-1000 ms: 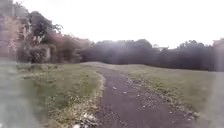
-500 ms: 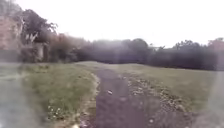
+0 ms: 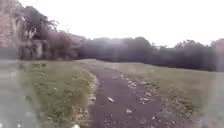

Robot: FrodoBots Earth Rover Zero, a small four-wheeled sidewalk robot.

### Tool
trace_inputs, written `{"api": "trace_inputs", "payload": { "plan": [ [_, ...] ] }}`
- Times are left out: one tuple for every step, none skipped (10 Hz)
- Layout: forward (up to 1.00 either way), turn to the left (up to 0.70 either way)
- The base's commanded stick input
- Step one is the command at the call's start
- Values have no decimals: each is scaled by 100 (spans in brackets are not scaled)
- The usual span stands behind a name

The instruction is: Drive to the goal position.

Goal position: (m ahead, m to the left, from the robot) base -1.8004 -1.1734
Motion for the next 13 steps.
{"api": "trace_inputs", "payload": {
  "plan": [
    [85, 0],
    [85, 0],
    [85, 0],
    [85, 0],
    [85, 0],
    [85, 0],
    [85, 0],
    [85, 0],
    [85, 0],
    [85, 0],
    [85, 0],
    [85, 0],
    [85, 0]
  ]
}}
